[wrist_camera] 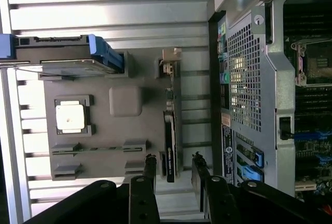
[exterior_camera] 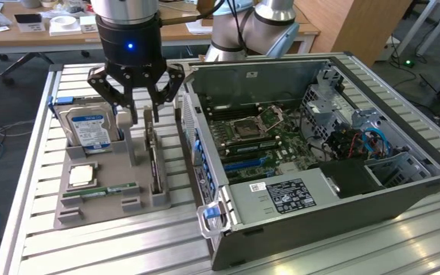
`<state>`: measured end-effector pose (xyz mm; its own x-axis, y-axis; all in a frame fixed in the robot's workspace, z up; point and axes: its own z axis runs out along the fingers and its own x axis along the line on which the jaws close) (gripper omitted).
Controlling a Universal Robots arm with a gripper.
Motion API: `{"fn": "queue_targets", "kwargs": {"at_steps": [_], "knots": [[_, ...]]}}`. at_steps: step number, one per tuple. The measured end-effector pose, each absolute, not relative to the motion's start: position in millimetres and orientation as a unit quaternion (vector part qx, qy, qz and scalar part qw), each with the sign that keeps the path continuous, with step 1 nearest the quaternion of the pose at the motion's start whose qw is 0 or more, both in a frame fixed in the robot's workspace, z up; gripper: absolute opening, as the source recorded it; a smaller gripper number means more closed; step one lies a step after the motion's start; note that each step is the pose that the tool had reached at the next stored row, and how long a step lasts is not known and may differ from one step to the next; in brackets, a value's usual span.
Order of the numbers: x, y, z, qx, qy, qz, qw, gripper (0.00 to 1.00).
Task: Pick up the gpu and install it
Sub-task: 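Pick up the gpu and move the gpu toward the slot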
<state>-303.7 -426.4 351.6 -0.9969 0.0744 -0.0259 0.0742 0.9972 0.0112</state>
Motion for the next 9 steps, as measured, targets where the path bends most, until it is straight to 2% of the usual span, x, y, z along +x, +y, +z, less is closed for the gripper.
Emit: {"fn": "queue_targets", "kwargs": {"at_steps": [9], "knots": [[-303.7,-426.4,350.1,0.037,0.999,0.005,0.013,0.42]]}}
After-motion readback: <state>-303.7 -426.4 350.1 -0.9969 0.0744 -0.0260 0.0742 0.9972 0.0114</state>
